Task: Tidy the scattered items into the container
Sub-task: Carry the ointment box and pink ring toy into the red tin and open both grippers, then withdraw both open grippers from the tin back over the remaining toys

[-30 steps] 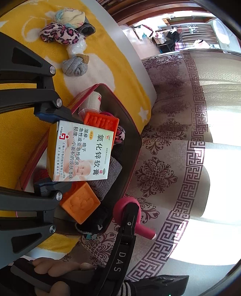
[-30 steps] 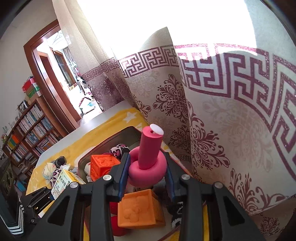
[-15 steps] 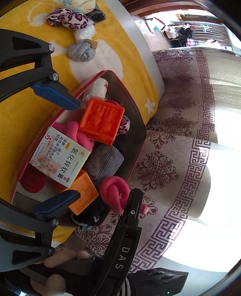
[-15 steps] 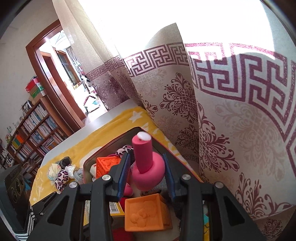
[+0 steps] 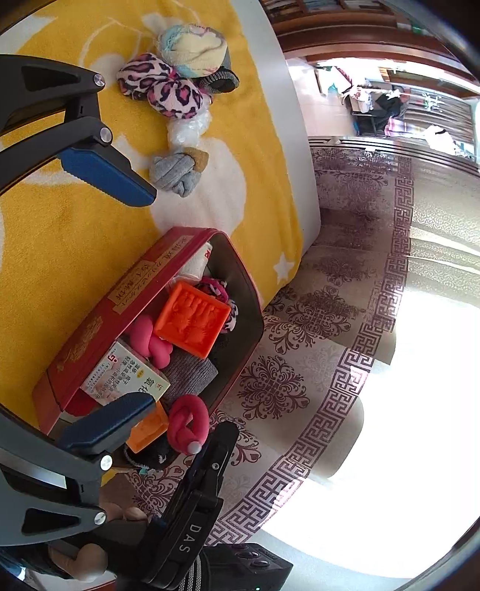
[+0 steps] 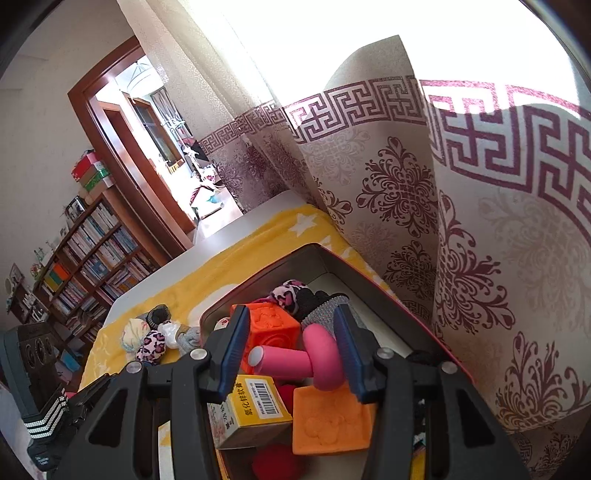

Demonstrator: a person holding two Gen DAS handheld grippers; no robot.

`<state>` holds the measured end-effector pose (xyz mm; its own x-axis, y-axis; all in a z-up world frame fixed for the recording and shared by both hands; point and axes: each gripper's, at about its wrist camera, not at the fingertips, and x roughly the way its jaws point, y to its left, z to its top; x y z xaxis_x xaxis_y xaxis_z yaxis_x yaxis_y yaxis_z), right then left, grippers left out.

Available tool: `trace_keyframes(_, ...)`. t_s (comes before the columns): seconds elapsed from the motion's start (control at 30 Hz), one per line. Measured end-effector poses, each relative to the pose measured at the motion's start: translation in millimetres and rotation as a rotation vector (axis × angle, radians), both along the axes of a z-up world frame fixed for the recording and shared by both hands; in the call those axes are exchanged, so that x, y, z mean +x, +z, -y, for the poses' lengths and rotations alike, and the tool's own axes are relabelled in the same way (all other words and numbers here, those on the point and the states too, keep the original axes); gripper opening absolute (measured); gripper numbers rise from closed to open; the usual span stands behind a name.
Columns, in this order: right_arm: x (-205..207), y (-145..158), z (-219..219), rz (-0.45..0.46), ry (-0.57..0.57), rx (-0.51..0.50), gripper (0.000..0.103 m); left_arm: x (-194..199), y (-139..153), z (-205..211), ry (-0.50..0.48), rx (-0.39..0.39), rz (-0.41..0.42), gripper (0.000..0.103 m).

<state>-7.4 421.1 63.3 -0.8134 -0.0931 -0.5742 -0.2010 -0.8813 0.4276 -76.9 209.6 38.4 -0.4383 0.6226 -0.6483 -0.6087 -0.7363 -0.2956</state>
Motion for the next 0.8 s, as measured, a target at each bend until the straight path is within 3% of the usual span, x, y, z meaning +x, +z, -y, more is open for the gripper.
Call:
trace_keyframes(0.1, -2, 0, 5, -0.006, 0.032, -0.036, 0.051, -11, -1, 22, 0.074, -0.021, -0.01, 0.102)
trace_keyframes(0.33, -6, 4, 22, 0.001, 0.021, -0.003, 0.051, -37, 1, 84, 0.245, -0.016, -0.016, 0.102)
trace_keyframes(0.8, -42, -6, 114, 0.058, 0.204, 0.056, 0.051, -64, -14, 171, 0.441, -0.059, -0.04, 0.102)
